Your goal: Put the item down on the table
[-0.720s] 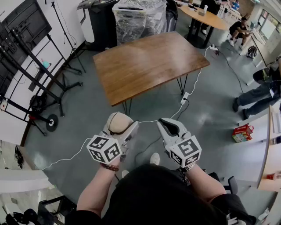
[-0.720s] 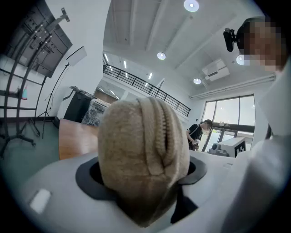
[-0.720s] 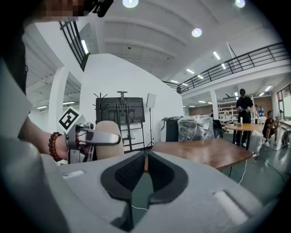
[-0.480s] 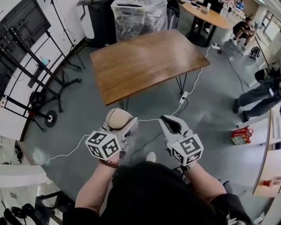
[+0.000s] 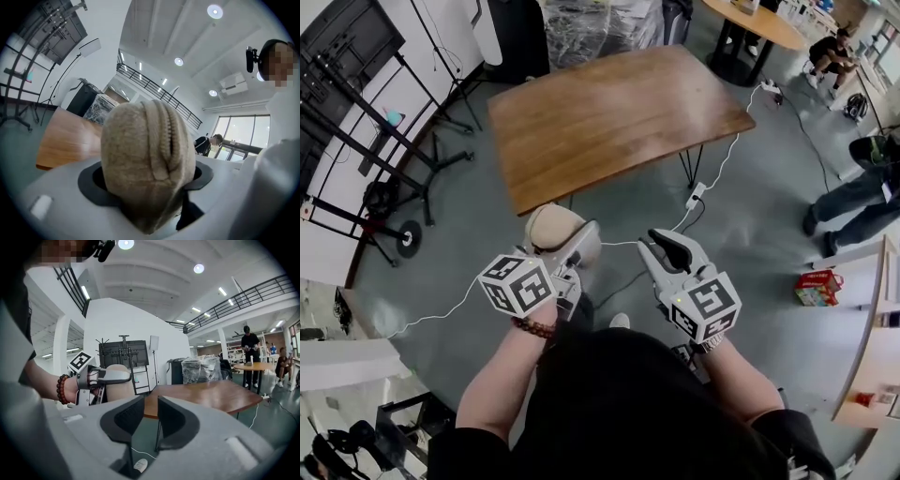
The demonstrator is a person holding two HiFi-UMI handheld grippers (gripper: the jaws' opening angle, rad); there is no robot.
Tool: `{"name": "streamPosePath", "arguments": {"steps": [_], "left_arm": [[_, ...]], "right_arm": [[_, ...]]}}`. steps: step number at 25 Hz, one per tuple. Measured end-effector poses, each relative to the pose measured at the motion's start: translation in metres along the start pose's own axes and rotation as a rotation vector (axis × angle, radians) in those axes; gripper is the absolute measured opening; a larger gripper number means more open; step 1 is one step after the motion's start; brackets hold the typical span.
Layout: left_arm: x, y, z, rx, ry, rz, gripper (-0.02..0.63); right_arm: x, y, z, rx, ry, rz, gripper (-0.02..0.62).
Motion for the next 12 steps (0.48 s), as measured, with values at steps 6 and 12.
{"name": "streamPosePath", "arguments": {"steps": [6, 12], "left_arm": [[0.013, 0.023, -0.029, -0.014, -0.039, 0.125, 0.368], [0.032, 0.046, -0.065, -0.060, -0.065, 0.239, 0.367]], "right_arm": [[0.005, -0.007, -0.034, 0.110, 0.036, 0.003, 0.199], [0.027, -0.015, -0.077, 0.197, 0.048, 0.092, 0.337]]}}
Point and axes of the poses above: the fingertips, and each gripper's own axes: z backward along the fingers, y to its left, x out of its top, the point moved 6 cm from there along z, backward along the fingers
